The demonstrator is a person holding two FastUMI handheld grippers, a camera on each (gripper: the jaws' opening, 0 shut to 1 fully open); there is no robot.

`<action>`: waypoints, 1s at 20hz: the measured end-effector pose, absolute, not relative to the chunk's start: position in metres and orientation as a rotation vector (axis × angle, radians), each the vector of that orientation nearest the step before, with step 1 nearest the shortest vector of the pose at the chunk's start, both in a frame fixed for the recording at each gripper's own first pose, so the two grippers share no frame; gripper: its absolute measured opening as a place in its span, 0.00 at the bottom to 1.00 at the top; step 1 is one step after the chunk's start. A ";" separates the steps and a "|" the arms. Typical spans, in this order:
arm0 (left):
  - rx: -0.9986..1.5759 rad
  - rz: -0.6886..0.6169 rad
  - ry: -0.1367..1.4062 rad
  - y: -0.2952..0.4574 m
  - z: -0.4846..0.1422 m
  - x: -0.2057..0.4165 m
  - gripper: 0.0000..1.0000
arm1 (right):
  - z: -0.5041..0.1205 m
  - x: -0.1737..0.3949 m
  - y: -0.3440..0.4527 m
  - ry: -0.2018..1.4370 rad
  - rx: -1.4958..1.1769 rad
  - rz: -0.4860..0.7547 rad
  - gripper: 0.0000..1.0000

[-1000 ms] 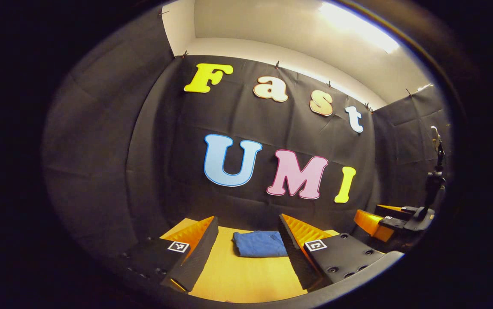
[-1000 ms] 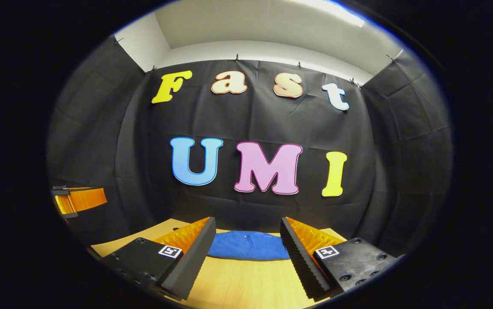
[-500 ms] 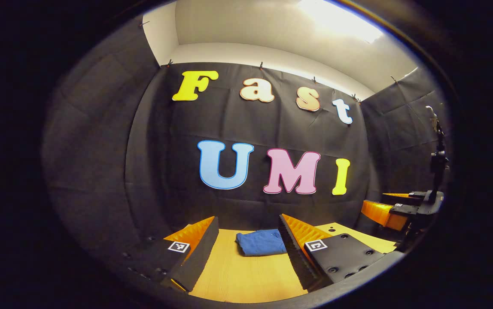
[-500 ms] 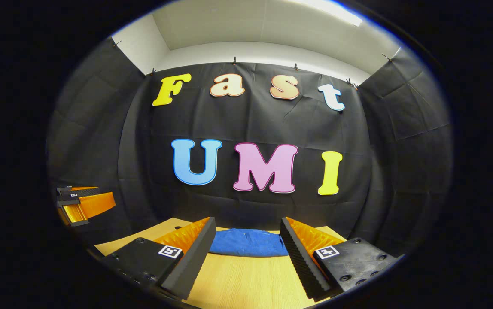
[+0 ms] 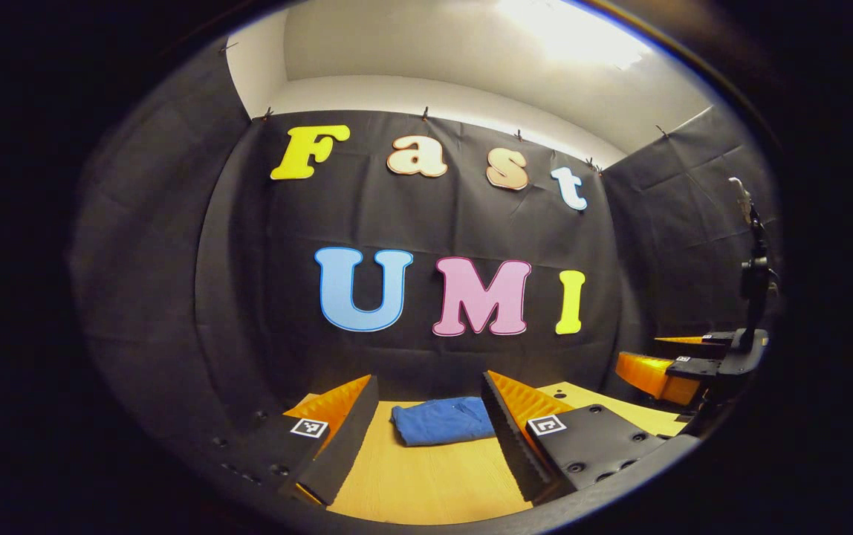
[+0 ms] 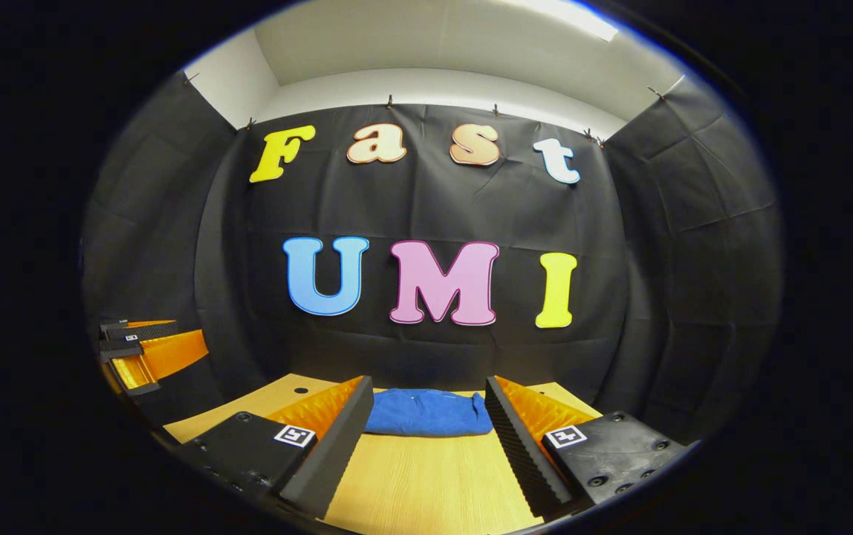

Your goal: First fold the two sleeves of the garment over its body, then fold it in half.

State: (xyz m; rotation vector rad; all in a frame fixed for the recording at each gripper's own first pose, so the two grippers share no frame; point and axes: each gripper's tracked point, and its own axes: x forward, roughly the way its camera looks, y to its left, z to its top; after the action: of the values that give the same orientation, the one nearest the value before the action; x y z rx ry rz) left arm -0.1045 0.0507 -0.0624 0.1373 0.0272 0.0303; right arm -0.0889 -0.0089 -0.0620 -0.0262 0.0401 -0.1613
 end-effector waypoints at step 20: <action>0.142 0.009 0.047 0.045 -0.060 -0.096 0.80 | -0.061 -0.082 -0.011 0.036 -0.032 -0.173 0.96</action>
State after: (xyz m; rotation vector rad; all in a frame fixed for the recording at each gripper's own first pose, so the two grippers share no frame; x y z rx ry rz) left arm -0.0956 0.0446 -0.0604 0.1420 0.0470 0.0091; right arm -0.0820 -0.0113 -0.0611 -0.0318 0.0363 -0.1731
